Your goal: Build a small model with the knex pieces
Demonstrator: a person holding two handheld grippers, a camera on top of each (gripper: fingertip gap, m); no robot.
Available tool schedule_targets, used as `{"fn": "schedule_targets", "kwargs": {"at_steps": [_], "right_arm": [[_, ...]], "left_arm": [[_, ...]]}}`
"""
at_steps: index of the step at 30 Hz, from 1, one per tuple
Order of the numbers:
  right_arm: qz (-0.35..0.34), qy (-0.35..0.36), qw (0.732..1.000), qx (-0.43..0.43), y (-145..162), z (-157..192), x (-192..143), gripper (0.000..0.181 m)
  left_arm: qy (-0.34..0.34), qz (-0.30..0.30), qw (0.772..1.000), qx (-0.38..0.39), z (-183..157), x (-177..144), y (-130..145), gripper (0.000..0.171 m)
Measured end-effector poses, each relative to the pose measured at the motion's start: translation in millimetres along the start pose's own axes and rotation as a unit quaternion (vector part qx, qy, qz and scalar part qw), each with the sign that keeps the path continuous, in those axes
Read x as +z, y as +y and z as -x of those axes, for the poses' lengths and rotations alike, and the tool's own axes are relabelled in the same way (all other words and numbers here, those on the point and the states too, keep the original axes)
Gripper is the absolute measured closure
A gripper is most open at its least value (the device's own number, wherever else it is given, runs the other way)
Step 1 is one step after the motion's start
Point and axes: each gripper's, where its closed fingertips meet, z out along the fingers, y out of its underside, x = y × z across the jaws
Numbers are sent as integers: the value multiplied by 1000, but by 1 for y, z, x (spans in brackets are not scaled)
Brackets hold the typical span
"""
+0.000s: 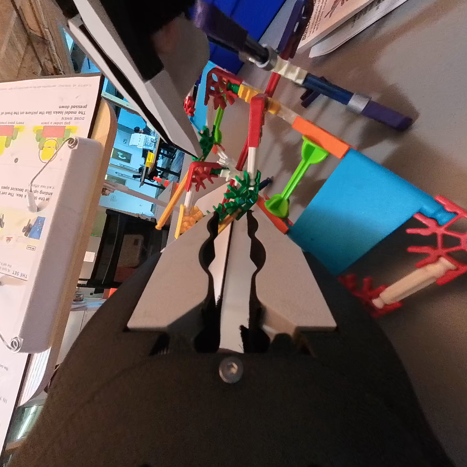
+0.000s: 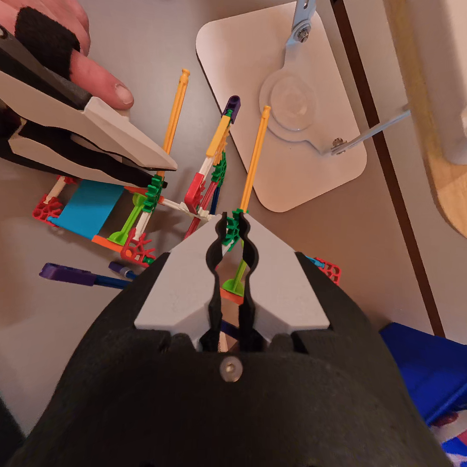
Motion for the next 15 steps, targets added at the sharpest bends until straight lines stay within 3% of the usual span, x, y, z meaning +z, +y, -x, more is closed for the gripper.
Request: {"fn": "schedule_targets", "kwargs": {"at_steps": [4, 9, 15], "right_arm": [[5, 15, 1000, -9, 1, -2, -2, 174], [-18, 28, 999, -1, -3, -9, -11, 158], [-45, 27, 999, 4, -4, -13, -30, 160]], "left_arm": [[-5, 0, 1000, -2, 3, -1, 1, 150], [-10, 5, 1000, -1, 9, -3, 4, 147], [7, 1, 1000, -20, 20, -15, 3, 142]]}}
